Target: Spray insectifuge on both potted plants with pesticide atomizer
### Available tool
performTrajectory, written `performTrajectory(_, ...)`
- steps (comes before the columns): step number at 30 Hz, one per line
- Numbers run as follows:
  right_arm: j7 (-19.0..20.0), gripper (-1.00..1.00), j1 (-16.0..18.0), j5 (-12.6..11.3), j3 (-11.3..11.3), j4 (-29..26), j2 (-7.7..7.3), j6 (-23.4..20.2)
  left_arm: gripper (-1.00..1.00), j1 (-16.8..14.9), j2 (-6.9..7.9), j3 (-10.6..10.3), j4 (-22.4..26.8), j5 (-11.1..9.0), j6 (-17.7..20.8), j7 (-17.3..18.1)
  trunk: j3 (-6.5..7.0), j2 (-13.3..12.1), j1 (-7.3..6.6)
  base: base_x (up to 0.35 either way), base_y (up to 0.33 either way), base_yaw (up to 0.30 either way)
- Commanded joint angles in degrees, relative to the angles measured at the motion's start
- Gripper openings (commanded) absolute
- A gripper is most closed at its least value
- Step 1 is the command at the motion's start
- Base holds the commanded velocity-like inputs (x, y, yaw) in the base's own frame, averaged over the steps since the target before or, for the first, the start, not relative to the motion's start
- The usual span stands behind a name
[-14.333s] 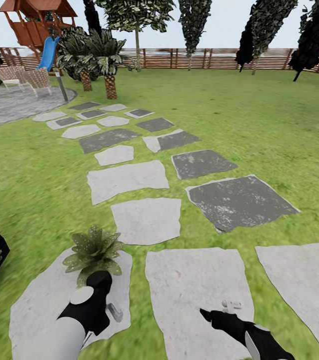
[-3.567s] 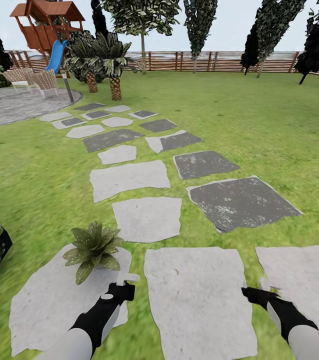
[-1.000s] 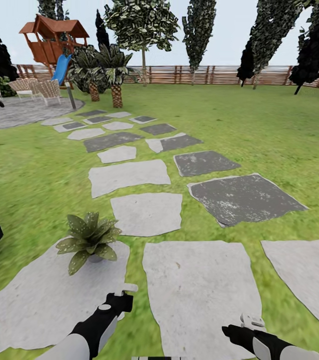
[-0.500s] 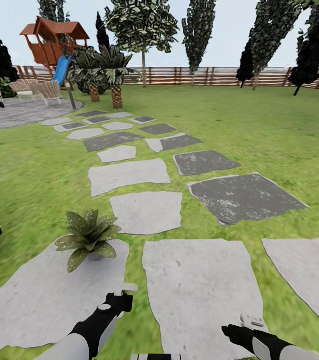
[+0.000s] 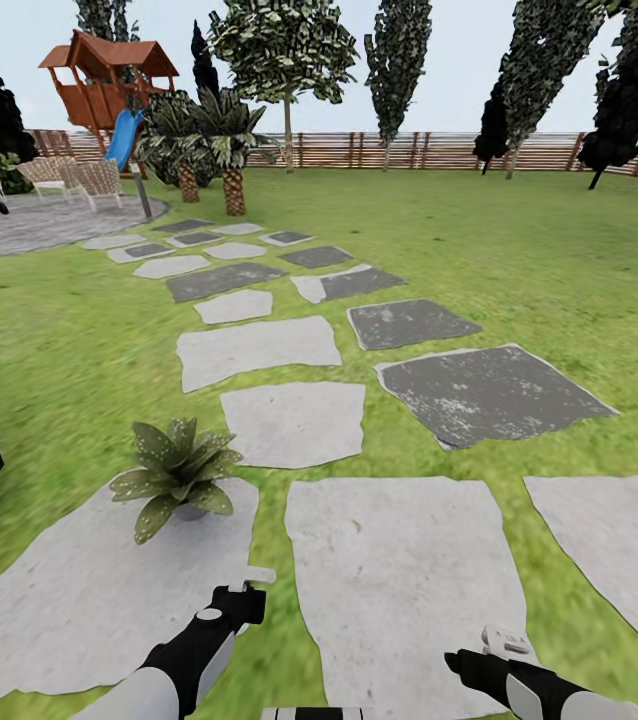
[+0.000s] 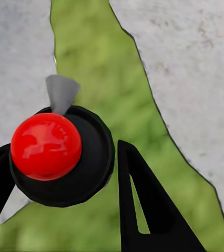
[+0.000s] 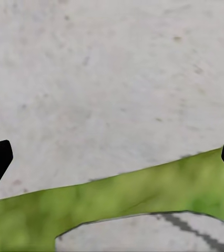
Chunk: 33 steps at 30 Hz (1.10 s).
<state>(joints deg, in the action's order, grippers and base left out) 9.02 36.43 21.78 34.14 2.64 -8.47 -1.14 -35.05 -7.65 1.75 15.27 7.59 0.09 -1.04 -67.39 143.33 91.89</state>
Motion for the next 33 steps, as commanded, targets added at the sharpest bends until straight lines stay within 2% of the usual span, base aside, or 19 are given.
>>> performTrajectory(1,0.1,1.00,0.0,0.5,0.5,0.1,-0.04,-0.1,-1.00,0.0,-0.02,0.2,0.0,0.6,0.0,-0.1,-0.01,0.0,-0.01,0.000,0.000,0.000)
performTrajectory(9,0.1,1.00,0.0,0.5,0.5,0.1,-0.05,-0.1,-1.00,0.0,-0.01,0.2,0.0,0.6,-0.1,-0.1,0.19,0.0,-0.01,0.000,0.000,0.000)
performTrajectory(16,0.1,1.00,0.0,0.5,0.5,0.1,-0.08,-0.1,-1.00,0.0,-0.04,0.2,-0.1,0.5,-2.1,-0.2,0.19,0.0,-0.01,0.000,0.000,0.000)
performTrajectory(25,0.1,1.00,0.0,0.5,0.5,0.1,-0.14,-0.2,-1.00,0.0,-0.07,0.2,-0.1,0.5,-2.3,-0.2,2.15,-0.5,-0.43,0.000,0.000,0.000)
performTrajectory(33,0.1,1.00,0.0,0.5,0.5,0.1,-0.12,-0.2,-1.00,0.0,-0.08,0.2,-0.1,0.6,-2.3,-0.2,2.15,-0.5,-0.43,0.000,0.000,0.000)
